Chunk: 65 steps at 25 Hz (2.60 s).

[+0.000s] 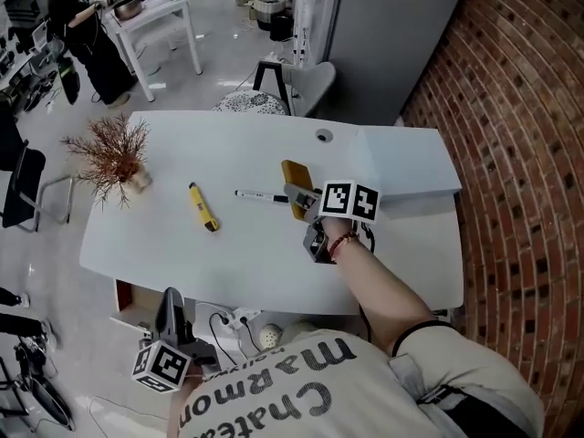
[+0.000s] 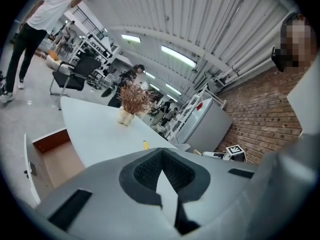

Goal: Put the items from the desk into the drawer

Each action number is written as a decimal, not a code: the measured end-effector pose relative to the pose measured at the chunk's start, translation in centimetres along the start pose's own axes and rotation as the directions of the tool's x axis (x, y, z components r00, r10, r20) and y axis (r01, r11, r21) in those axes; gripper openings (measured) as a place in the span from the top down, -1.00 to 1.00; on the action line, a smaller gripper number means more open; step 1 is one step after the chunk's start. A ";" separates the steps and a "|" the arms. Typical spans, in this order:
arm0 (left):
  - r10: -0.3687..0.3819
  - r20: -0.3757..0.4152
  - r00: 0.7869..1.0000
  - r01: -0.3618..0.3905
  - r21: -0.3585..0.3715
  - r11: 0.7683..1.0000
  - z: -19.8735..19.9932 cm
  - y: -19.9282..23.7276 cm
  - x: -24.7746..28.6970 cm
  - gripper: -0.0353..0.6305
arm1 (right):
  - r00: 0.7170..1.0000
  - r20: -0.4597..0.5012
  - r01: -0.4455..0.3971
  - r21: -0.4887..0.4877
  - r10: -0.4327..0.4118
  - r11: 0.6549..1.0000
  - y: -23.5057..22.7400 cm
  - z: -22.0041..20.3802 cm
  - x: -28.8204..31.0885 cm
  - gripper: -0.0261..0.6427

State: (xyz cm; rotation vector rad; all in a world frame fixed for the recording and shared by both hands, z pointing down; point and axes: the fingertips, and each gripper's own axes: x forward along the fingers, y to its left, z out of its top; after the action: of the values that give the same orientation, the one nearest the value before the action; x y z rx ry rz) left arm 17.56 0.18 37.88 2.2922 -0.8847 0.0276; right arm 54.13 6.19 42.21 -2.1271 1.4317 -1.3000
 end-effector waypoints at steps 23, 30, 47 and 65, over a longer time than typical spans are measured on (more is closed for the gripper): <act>0.271 0.272 0.923 -0.259 -0.078 0.963 -3.1 -4.5 -14.5 0.89 | 0.851 -0.280 -0.499 -0.164 0.445 0.851 15.3 -8.5 -6.0 -0.24; 0.388 0.344 0.855 -0.370 -0.119 0.921 -3.6 -3.1 -22.2 0.89 | 0.760 -0.400 -0.607 -0.155 0.513 0.779 20.6 -15.0 -7.0 -0.24; 0.499 0.402 0.767 -0.450 -0.216 0.866 0.4 7.0 -29.7 0.89 | 0.622 -0.562 -0.723 -0.143 0.546 0.676 34.1 -27.0 -3.6 -0.24; 0.457 0.390 0.800 -0.425 -0.170 0.889 12.6 26.3 -36.0 0.89 | 0.655 -0.562 -0.688 -0.167 0.505 0.707 49.1 -40.7 5.1 -0.24</act>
State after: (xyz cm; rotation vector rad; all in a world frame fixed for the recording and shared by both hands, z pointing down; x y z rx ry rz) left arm -28.71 -0.46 34.60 1.9999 -1.6081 -0.3040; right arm -7.08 -11.45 36.48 -1.2552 2.4999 -1.3822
